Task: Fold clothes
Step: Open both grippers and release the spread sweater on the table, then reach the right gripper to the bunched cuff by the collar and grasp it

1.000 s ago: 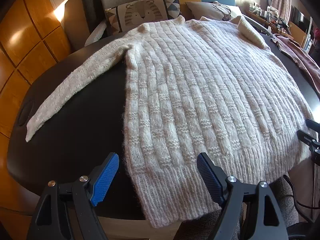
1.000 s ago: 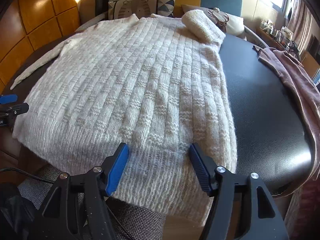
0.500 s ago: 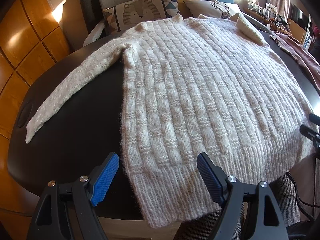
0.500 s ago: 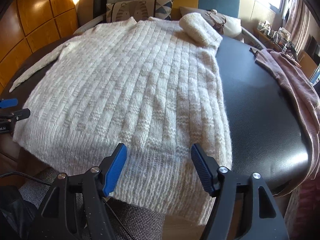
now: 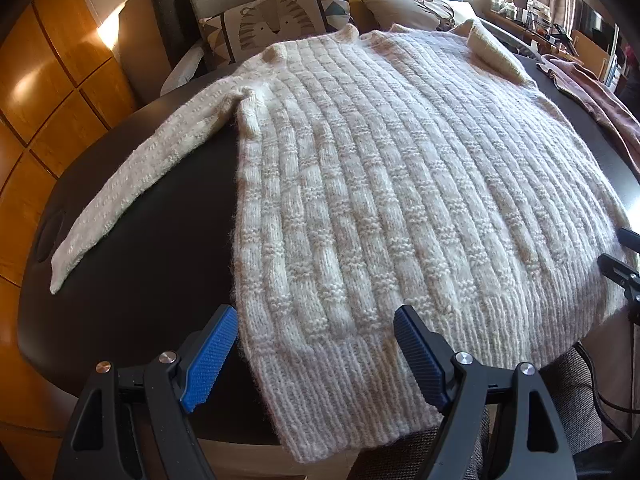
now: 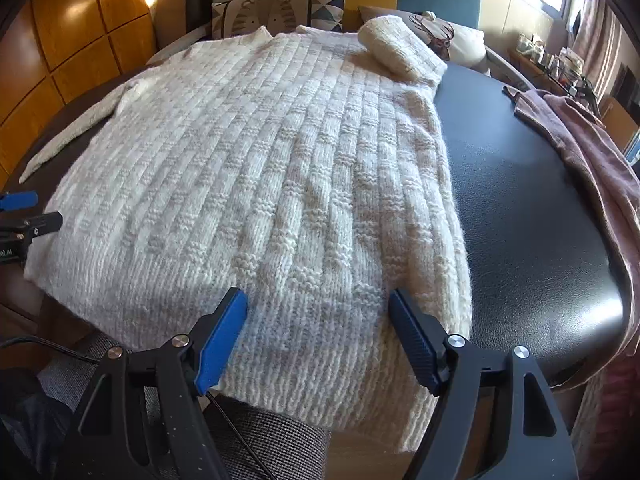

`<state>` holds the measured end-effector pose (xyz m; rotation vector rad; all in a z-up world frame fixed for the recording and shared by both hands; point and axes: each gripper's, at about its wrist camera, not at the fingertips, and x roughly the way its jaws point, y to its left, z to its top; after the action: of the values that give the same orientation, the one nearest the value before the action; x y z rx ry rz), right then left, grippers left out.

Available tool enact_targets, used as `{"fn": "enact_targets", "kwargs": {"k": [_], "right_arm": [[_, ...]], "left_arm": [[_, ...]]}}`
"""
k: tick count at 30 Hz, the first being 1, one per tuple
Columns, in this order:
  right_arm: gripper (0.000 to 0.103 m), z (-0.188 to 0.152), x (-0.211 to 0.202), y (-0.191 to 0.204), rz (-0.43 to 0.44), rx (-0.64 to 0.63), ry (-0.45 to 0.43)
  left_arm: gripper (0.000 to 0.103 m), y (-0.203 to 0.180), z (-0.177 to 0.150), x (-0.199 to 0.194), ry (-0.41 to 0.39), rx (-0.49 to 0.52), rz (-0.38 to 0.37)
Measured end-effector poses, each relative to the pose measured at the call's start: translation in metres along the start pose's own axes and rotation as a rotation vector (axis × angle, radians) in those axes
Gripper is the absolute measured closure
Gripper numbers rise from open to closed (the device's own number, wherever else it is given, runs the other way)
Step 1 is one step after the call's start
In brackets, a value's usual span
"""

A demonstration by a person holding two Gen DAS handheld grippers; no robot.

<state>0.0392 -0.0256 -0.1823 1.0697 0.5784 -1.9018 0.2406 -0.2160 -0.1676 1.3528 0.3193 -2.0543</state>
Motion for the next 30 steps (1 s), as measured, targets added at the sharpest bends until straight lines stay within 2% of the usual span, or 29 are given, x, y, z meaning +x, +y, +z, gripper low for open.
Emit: {"fn": "enact_targets", "kwargs": {"k": [4,7,10,14,21,25,28,30], "right_arm": [[0.026,0.006,-0.005,0.000,0.023,0.003,-0.038],[0.026,0.002,0.008,-0.002,0.031,-0.011,0.008],[0.024,-0.004,0.007,-0.003,0.040,-0.044,-0.003],[0.024,-0.001,0.005,-0.010,0.058,-0.047,0.012],[0.024,0.040,-0.005,-0.040,0.064,0.059,-0.065],[0.024,0.048,0.017,-0.043,0.039,0.033,-0.008],[0.023,0.038,0.030,-0.040,0.028,-0.014,0.030],[0.022,0.034,0.030,-0.038,0.028,-0.044,0.034]], "left_arm": [[0.021,-0.003,0.004,0.002,-0.001,0.004,-0.022],[0.020,-0.002,0.002,0.017,0.049,-0.019,-0.071],[0.018,0.011,-0.002,0.022,0.054,-0.072,-0.130],[0.018,0.015,-0.006,0.021,0.056,-0.053,-0.143],[0.019,0.020,0.033,0.013,0.020,-0.082,-0.156],[0.019,0.013,0.065,0.028,-0.003,-0.095,-0.193],[0.019,0.011,0.077,0.059,0.052,-0.101,-0.180],[0.013,0.014,0.076,0.062,0.040,-0.102,-0.191]]}}
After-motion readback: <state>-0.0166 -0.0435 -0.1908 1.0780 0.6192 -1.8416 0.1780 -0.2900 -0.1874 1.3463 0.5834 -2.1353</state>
